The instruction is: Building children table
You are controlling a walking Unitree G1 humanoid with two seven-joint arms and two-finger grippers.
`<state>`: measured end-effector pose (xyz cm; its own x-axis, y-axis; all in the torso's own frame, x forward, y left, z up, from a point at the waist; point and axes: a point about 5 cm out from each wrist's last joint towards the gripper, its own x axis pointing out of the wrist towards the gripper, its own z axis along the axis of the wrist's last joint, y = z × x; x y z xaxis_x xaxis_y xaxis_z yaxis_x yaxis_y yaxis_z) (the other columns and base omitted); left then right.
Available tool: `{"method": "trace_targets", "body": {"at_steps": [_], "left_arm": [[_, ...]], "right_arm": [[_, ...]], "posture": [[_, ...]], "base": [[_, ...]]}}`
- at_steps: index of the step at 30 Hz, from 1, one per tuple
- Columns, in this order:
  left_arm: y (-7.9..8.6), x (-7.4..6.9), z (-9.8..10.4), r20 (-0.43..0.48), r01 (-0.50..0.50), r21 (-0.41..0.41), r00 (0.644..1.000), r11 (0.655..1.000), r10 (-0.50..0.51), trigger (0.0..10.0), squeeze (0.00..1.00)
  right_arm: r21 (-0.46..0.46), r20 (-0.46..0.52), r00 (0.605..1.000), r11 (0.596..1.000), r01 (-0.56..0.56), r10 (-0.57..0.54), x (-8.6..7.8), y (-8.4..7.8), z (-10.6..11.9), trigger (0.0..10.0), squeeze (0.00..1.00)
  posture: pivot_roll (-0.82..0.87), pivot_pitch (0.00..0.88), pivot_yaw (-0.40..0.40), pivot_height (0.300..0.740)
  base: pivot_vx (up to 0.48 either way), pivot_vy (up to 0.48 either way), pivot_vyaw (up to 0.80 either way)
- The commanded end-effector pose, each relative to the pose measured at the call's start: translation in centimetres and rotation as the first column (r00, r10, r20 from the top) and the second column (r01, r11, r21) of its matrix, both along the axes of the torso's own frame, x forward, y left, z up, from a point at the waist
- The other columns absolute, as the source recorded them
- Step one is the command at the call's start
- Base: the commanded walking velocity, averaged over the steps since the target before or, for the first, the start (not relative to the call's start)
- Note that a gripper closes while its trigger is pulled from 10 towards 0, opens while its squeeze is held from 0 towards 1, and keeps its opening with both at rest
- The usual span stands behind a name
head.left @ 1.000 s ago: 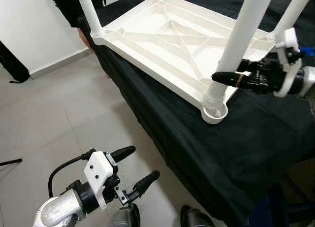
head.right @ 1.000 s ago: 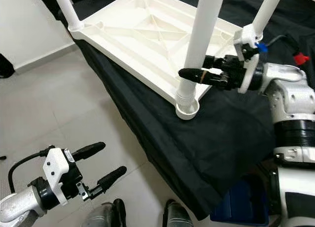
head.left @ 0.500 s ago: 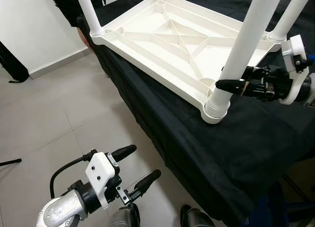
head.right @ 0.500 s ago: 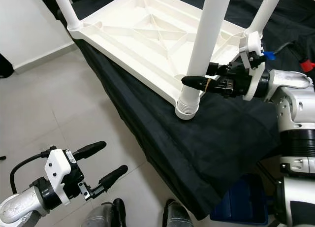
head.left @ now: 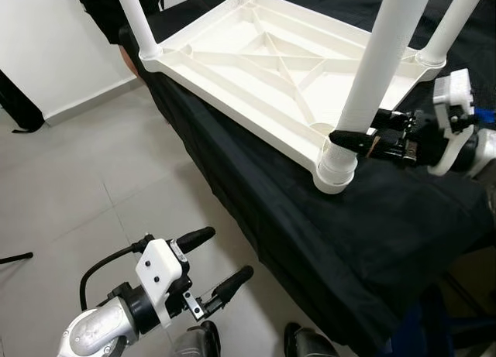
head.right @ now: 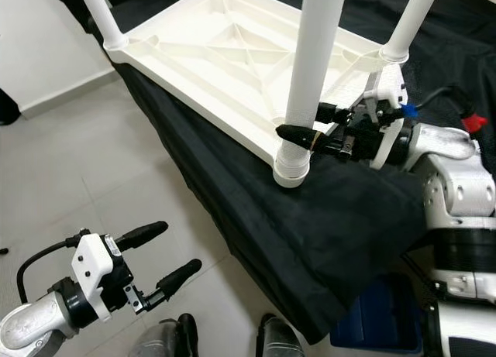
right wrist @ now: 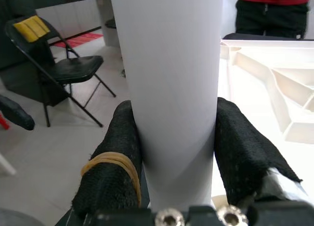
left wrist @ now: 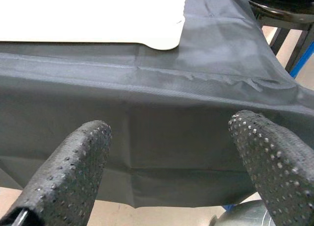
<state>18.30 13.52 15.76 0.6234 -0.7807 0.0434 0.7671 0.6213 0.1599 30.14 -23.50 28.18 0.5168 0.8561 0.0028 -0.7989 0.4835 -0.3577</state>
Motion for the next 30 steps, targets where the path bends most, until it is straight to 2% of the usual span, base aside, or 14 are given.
{"method": "trace_targets", "body": {"at_steps": [1,7,12,17,21,22,26,28,30], "left_arm": [[0.0,-0.3,-0.7,-0.023,0.009,0.016,1.000,1.000,-0.009,10.0,0.00],[0.0,-0.2,-0.7,-0.020,0.012,0.020,1.000,1.000,-0.011,10.0,0.00],[-0.1,-0.1,-0.8,-0.019,0.015,0.023,1.000,1.000,-0.015,10.0,0.00],[-0.1,-0.1,-0.8,-0.017,0.016,0.024,1.000,1.000,-0.016,10.0,0.00],[-0.1,0.0,-0.9,-0.013,0.015,0.027,1.000,1.000,-0.015,10.0,0.00],[-0.1,0.0,-0.9,-0.013,0.015,0.029,1.000,0.999,-0.015,10.0,0.00],[-0.1,0.0,-0.9,-0.012,0.015,0.030,1.000,0.999,-0.015,10.0,0.00],[-0.1,0.0,-0.9,-0.012,0.015,0.030,1.000,0.999,-0.015,10.0,0.00],[-0.1,0.0,-0.9,-0.012,0.016,0.033,1.000,0.999,-0.015,10.0,0.00]], "right_arm": [[-0.026,-0.040,0.999,0.999,0.030,-0.031,-0.2,0.4,-1.6,10.0,0.00],[-0.029,-0.057,0.995,0.996,0.084,-0.085,-0.8,1.3,-2.8,10.0,0.00],[-0.069,-0.063,0.976,0.977,0.203,-0.207,-0.6,1.5,-3.4,10.0,0.00],[-0.062,-0.079,0.967,0.969,0.238,-0.243,-0.4,1.7,-3.4,10.0,0.00],[-0.093,-0.064,0.945,0.945,0.313,-0.319,-0.2,1.9,-3.2,10.0,0.00],[-0.096,-0.064,0.929,0.929,0.357,-0.363,-0.1,2.0,-3.3,10.0,0.00],[-0.076,-0.073,0.903,0.905,0.419,-0.424,0.1,1.9,-3.3,10.0,0.00],[-0.076,-0.073,0.903,0.905,0.419,-0.424,0.1,1.9,-3.3,10.0,0.00],[-0.062,-0.086,0.875,0.879,0.472,-0.476,0.2,1.7,-3.5,10.0,0.00]], "posture": [[0.02,0.312,0.029,0.740],[0.02,0.310,0.028,0.740],[0.02,0.305,0.028,0.740],[0.02,0.302,0.027,0.740],[0.01,0.298,0.023,0.740],[0.01,0.296,0.022,0.740],[0.01,0.295,0.022,0.740],[0.01,0.295,0.022,0.740],[0.01,0.295,0.023,0.740]], "base": [[0.000,0.000,0.00],[0.000,0.000,0.00],[0.000,0.000,0.00],[0.000,0.000,0.00],[0.000,0.000,0.00],[0.000,0.000,0.00],[0.000,0.000,0.00],[0.000,0.000,0.00],[0.000,0.000,0.00]]}}
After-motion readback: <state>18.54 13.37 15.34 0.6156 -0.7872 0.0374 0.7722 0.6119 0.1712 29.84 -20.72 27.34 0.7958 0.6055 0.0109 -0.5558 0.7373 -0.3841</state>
